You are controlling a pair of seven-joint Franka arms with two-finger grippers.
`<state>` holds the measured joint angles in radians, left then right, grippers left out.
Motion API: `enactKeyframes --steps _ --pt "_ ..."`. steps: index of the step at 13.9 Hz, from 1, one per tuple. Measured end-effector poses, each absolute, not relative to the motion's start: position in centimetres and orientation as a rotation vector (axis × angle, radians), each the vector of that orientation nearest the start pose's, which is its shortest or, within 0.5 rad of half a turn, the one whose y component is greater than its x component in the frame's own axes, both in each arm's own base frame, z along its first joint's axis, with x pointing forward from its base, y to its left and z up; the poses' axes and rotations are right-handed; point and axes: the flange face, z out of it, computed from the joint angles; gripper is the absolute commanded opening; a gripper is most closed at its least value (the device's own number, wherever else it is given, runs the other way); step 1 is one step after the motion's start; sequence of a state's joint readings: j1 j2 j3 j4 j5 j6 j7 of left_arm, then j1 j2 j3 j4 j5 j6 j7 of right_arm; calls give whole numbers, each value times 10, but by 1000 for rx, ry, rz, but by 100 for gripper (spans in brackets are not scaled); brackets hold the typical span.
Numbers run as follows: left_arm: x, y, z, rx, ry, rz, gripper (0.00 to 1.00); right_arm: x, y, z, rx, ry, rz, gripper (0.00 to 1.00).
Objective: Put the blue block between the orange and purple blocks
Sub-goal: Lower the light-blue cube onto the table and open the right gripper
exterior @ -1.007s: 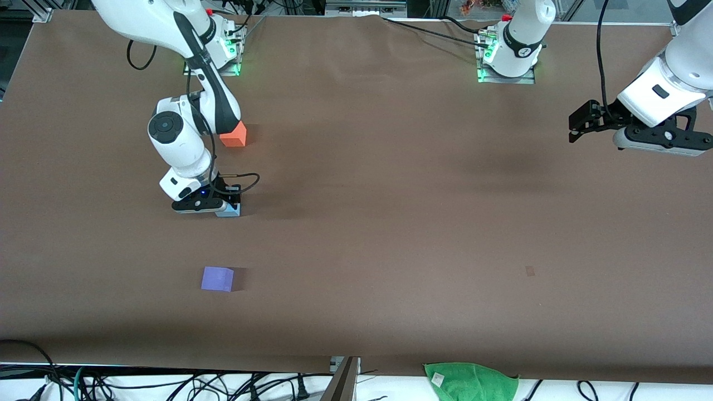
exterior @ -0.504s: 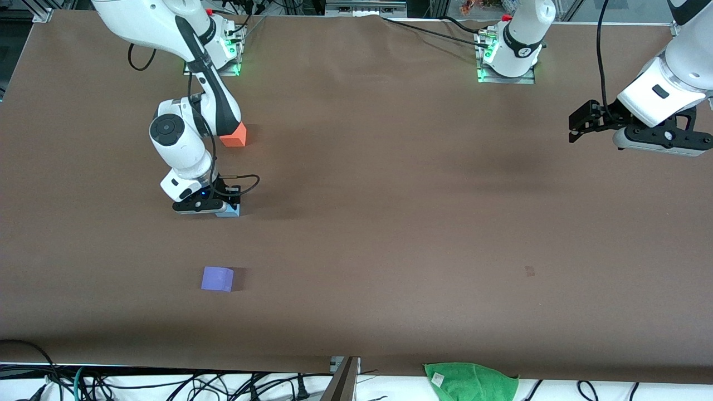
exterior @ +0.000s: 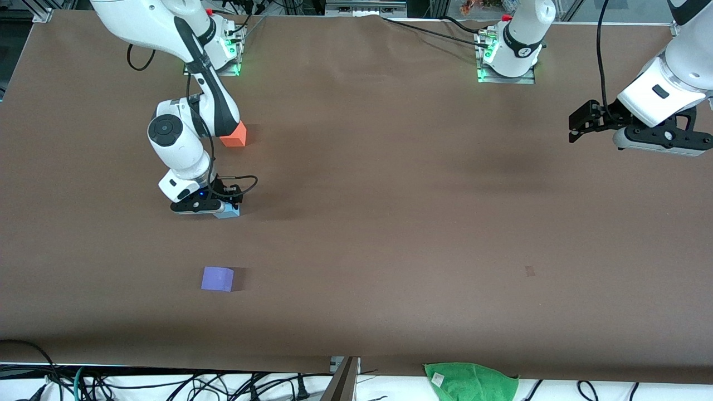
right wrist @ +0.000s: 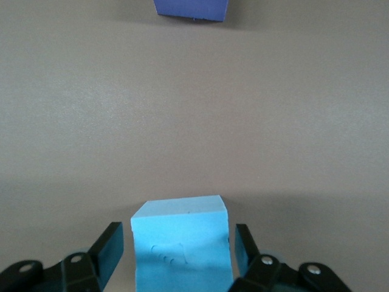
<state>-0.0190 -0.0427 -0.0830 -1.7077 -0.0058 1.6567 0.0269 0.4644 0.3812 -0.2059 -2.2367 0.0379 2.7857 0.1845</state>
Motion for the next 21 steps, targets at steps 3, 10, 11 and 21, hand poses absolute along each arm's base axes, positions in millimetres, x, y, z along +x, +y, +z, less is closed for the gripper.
enactKeyframes --steps 3,10,11,21 --pt "543 -57 590 -3137 201 13 100 546 142 221 -3143 -95 -293 83" --pt "543 -57 590 -3137 201 13 100 544 142 223 -3148 -95 -267 83" --pt "543 -57 590 -3137 201 13 100 544 142 222 -3148 -95 -265 82" --pt "543 -57 590 -3137 201 13 100 541 140 218 -3152 -22 -207 83"
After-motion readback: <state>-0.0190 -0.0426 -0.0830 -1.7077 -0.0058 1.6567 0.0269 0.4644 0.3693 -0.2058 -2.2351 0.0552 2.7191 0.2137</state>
